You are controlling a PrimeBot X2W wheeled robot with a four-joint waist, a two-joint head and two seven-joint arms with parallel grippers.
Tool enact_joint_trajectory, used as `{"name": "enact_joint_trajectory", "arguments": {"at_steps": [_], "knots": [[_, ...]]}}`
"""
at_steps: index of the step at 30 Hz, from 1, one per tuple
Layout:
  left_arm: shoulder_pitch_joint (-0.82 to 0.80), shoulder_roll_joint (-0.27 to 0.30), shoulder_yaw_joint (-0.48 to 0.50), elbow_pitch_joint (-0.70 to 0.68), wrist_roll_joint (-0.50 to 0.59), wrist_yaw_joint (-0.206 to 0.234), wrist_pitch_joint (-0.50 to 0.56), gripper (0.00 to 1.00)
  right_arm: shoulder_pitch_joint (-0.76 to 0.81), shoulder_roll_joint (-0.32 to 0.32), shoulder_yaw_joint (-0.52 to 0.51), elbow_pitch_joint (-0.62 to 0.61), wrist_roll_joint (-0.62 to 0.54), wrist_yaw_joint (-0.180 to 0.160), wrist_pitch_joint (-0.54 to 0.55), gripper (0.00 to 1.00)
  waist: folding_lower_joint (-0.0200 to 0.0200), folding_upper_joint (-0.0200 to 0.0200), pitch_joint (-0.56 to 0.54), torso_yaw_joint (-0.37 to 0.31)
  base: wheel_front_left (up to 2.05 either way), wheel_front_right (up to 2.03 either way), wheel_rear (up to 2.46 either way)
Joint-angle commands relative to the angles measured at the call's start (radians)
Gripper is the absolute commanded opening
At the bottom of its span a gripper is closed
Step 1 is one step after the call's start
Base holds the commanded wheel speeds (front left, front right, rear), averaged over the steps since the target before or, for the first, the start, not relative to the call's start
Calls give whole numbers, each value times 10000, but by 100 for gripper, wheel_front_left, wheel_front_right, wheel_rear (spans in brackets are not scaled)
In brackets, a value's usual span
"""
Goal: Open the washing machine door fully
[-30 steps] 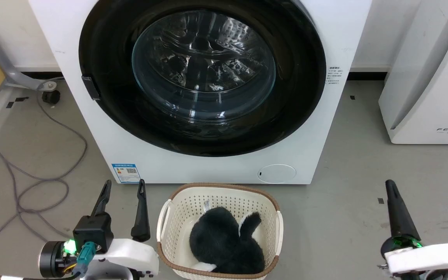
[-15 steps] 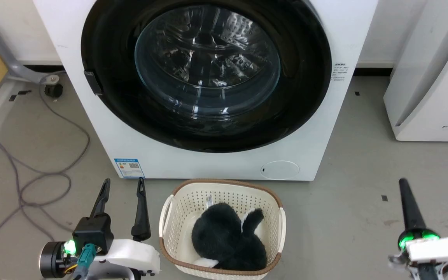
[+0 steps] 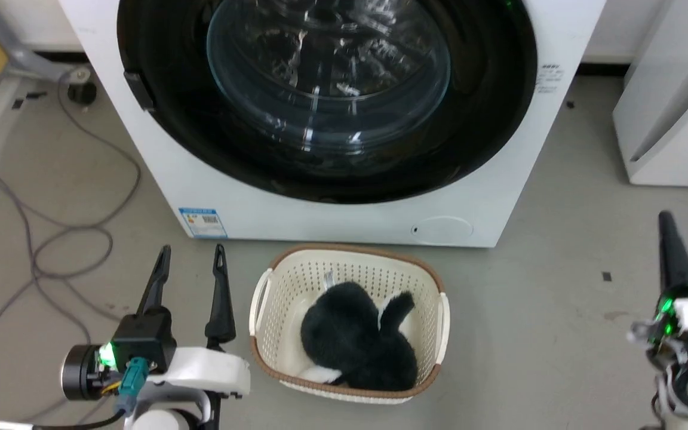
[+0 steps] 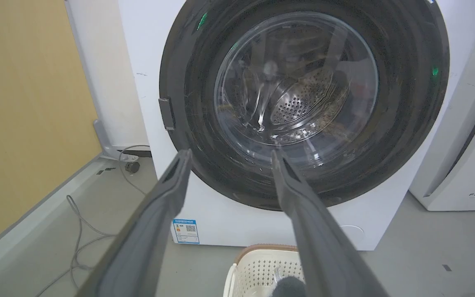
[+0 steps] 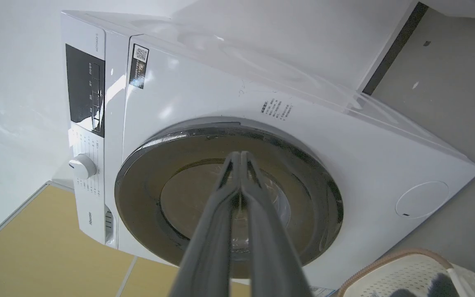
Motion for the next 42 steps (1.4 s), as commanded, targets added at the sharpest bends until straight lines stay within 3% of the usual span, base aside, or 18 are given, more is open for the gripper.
{"name": "enact_joint_trajectory", "arguments": {"at_steps": [1,22,30,35,42], "knots": [[-274,10,-11,-51,-7,37,-117,100,-499,-136,-168,226,421,6,80,0,-2,0,247,94,0,0,0],[-1504,11,21,-387,-26,290,-555,100,-4974,-1841,-816,3343,1966,7,386,0,-2,0,1977,892,0,0,0],[-1799,12,-190,-521,-179,554,-701,100,-6715,-2358,-423,4515,2316,7,745,0,-2,0,2674,1090,0,0,0],[-2138,12,-429,-592,-357,793,-848,100,-8189,-2732,525,5399,2377,8,1569,0,-2,0,3198,1355,0,0,0],[-2339,12,-635,-586,-526,964,-964,100,-9048,-2891,1045,6090,2576,8,1929,0,-2,0,3485,1616,0,0,0]]}}
